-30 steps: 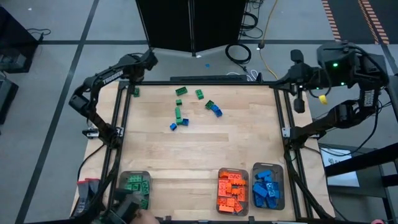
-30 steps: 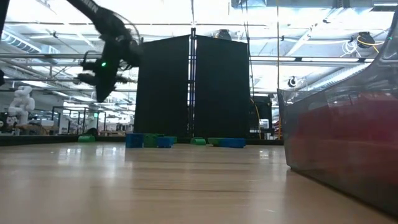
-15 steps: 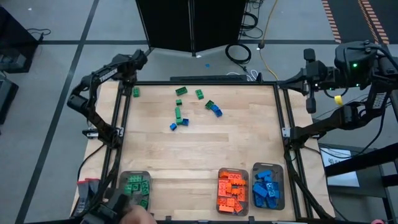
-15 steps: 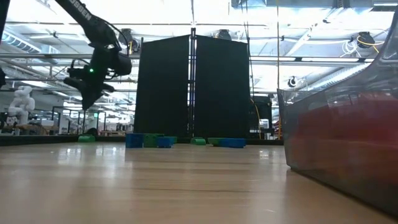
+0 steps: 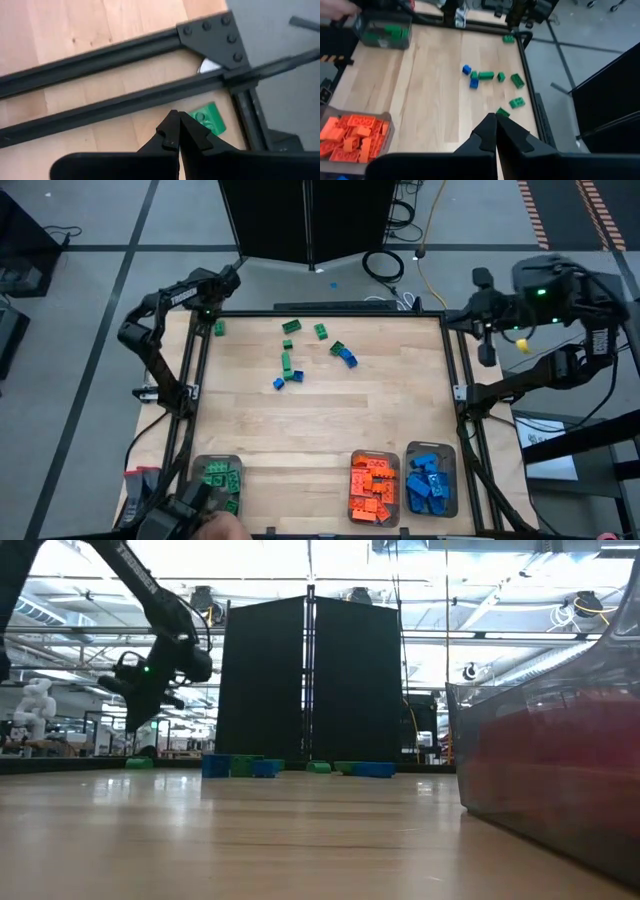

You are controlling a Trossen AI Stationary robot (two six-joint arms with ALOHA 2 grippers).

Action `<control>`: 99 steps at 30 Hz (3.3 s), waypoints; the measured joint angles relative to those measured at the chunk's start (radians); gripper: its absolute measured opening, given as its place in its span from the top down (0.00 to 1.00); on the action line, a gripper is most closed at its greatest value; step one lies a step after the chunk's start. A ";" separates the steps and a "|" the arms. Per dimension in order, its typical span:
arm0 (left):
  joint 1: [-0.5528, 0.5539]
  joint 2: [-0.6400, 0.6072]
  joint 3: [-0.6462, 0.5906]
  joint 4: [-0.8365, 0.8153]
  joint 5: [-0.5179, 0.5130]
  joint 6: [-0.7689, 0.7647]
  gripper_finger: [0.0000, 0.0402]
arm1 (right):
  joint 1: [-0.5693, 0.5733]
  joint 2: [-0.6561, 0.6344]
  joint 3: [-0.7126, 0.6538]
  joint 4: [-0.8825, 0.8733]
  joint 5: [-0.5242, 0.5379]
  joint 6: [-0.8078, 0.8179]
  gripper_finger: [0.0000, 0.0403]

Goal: Sort blocks
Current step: Move the green game piece to the center

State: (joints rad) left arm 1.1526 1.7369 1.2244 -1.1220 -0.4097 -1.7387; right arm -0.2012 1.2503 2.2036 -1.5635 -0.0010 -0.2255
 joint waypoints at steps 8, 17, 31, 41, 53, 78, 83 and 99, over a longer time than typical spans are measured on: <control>0.000 0.044 0.000 0.014 0.010 0.002 1.00 | 0.000 -0.009 -0.139 0.027 0.000 0.010 1.00; 0.001 0.075 0.000 0.011 0.010 0.045 1.00 | 0.000 -0.036 -0.214 0.104 0.000 0.002 1.00; -0.010 0.161 0.001 0.023 0.105 0.208 1.00 | 0.000 -0.064 -0.214 0.141 0.000 0.001 1.00; -0.066 0.083 0.062 -0.035 0.196 0.595 1.00 | 0.000 -0.075 -0.214 0.147 0.000 -0.071 1.00; -0.097 -0.145 0.079 0.789 0.268 0.416 1.00 | 0.000 -0.112 -0.214 0.147 -0.001 -0.077 1.00; 0.187 0.037 0.165 0.525 0.385 0.756 1.00 | 0.000 -0.104 -0.214 0.238 -0.004 0.102 1.00; 0.124 -0.013 0.165 0.600 0.695 0.898 1.00 | 0.000 -0.095 -0.214 0.255 -0.004 0.073 1.00; -0.190 -0.120 0.252 0.102 -0.070 1.300 1.00 | 0.000 -0.087 -0.214 0.243 0.002 0.045 1.00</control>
State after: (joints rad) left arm 0.9627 1.6171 1.4766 -1.0200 -0.4794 -0.4390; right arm -0.2016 1.1629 1.9892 -1.3205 0.0010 -0.1808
